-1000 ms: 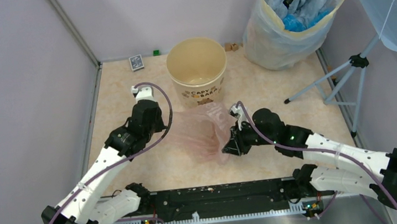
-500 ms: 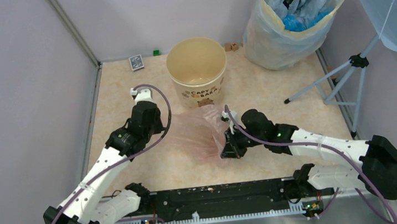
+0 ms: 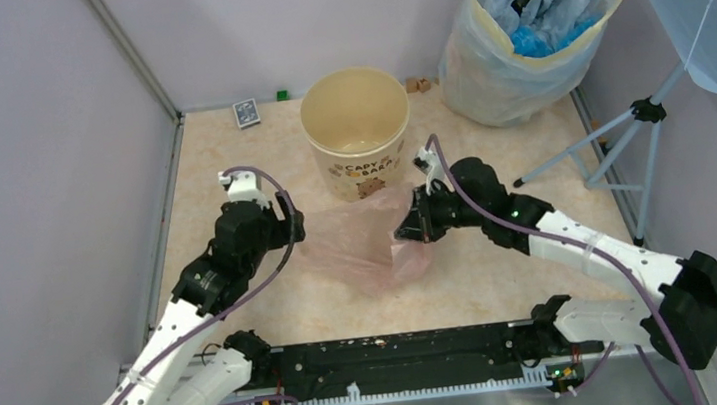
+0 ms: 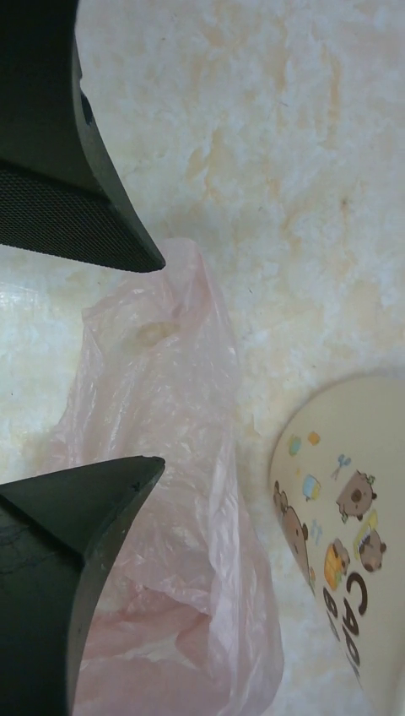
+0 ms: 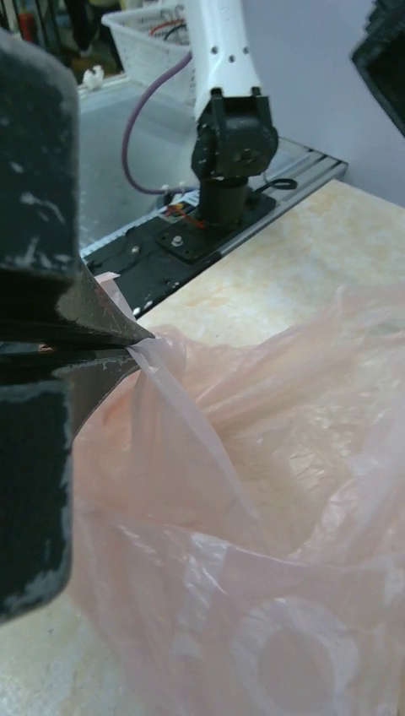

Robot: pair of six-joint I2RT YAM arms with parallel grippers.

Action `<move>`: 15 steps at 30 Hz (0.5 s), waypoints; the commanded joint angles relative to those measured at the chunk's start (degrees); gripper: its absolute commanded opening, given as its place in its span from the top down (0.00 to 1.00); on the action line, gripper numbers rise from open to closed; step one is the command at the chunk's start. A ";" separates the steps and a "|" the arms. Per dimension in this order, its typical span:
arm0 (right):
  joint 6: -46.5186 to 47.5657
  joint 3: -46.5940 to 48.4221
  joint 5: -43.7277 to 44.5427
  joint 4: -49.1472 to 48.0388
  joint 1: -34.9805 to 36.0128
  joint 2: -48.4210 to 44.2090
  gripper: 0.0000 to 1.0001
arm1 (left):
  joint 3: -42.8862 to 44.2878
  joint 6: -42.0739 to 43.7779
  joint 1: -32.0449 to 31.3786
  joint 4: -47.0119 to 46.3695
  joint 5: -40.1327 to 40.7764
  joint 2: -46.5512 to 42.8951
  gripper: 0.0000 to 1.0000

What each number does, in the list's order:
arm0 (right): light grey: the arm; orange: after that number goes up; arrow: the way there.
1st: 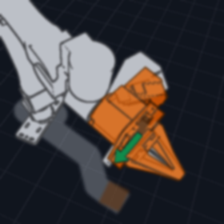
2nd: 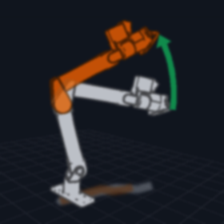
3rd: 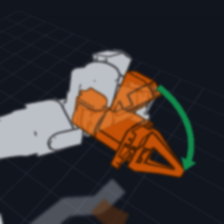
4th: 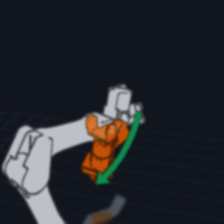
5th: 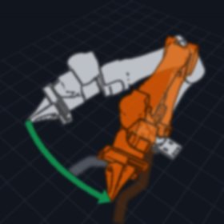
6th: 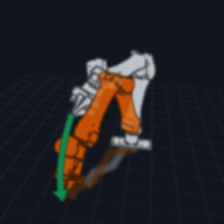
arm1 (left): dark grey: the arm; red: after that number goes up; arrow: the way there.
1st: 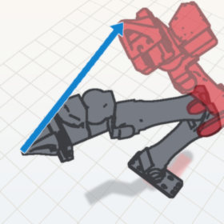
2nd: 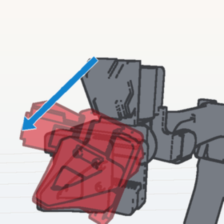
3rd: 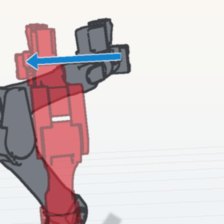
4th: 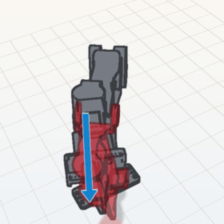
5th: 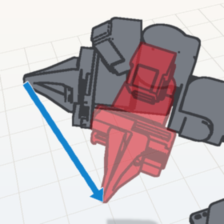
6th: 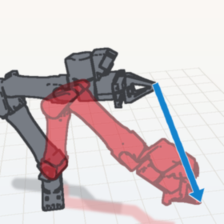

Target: Put the trash bags into the trash bin

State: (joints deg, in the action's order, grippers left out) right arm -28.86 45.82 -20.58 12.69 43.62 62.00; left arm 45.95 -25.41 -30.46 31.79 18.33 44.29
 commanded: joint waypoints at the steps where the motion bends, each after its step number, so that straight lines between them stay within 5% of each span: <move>1: -5.60 3.90 -6.72 -3.37 -2.35 4.86 1.00 | -0.75 2.36 0.16 -4.90 -2.22 -2.73 0.15; 4: -8.00 4.09 -11.98 -5.81 -4.42 6.94 1.00 | -1.01 5.82 0.14 -6.69 -9.13 -4.66 0.30; 8: -9.00 2.81 -16.90 -7.56 -7.31 7.64 1.00 | -7.51 10.58 0.15 -19.69 -28.13 -8.73 1.00; 15: -5.24 3.60 -17.58 -1.50 -9.15 7.61 1.00 | -14.38 6.07 -0.83 -37.98 -42.40 -2.67 1.00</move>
State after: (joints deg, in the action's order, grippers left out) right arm -35.75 47.37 -35.40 9.89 35.22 69.95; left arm 32.62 -18.15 -30.46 8.16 -12.91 36.80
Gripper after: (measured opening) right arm 0.004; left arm 0.004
